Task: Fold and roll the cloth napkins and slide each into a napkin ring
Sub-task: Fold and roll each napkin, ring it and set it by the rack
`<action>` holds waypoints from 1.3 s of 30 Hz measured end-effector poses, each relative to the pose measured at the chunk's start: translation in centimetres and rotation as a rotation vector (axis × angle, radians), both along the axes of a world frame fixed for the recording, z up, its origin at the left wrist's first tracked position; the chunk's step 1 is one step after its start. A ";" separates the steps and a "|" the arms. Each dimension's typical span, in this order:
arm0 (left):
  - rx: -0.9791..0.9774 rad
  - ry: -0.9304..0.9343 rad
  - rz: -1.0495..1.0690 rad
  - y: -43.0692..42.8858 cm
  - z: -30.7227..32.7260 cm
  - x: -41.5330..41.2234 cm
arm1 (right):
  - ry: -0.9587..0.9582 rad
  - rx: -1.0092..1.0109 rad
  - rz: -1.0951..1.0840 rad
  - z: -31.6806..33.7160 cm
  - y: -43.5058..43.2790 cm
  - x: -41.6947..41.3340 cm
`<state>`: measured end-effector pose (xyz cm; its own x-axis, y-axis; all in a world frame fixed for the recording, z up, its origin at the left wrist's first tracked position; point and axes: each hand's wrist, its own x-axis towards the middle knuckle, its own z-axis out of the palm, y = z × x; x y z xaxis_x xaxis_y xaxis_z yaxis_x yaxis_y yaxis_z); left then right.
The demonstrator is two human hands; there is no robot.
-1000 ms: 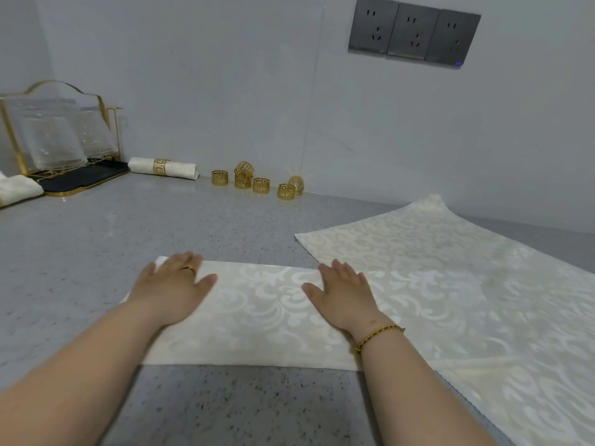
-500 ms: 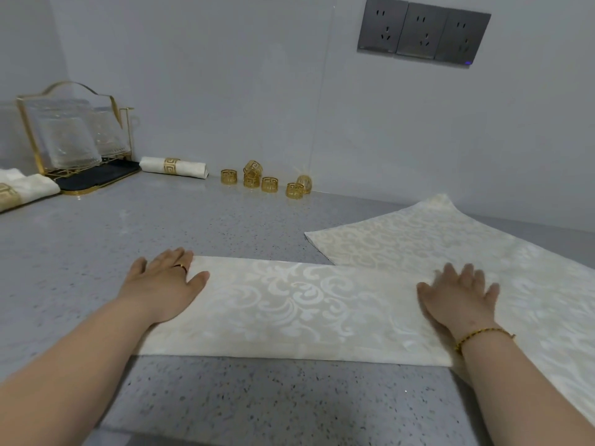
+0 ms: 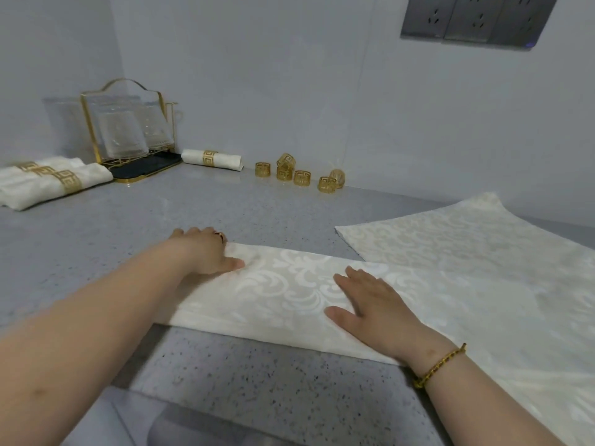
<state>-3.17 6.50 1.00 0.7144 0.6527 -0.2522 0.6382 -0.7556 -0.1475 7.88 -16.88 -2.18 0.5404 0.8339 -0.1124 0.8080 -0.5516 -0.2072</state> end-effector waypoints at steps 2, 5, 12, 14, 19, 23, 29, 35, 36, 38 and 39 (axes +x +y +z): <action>-0.008 0.006 0.015 0.3 0.9 0.7 | 0.004 0.004 0.001 -0.1 0.0 0.1; -0.015 -0.036 0.080 0.0 2.0 1.0 | 0.000 0.017 0.008 -0.2 -0.1 0.3; -0.256 -0.463 0.223 -0.1 1.5 -0.3 | -0.003 0.022 0.006 -0.4 -0.1 0.4; -0.530 -0.700 0.317 -0.3 1.5 -1.6 | 0.002 0.026 0.004 -0.4 -0.2 0.3; -0.595 -0.691 0.400 -0.1 1.0 -4.9 | 0.017 0.035 -0.011 -0.1 -0.1 0.1; -0.493 -0.506 0.346 0.0 1.0 -6.5 | 0.024 0.037 -0.028 0.3 -0.2 -0.5; -0.525 -0.546 0.297 -0.7 0.5 -8.1 | 0.044 0.037 -0.040 0.6 -0.9 -1.6; -0.798 -0.764 0.389 -0.9 1.7 -9.4 | 0.040 0.028 -0.054 0.6 -1.2 -3.1; -0.850 -0.799 0.420 -0.9 2.3 -9.7 | 0.045 0.025 -0.053 0.6 -1.0 -3.5; -0.905 -0.881 0.476 -0.6 3.3 -10.4 | 0.050 0.015 -0.039 0.6 -0.1 -4.4; -0.906 -0.914 0.498 -0.4 3.6 -10.8 | 0.047 0.006 -0.029 0.6 0.4 -4.9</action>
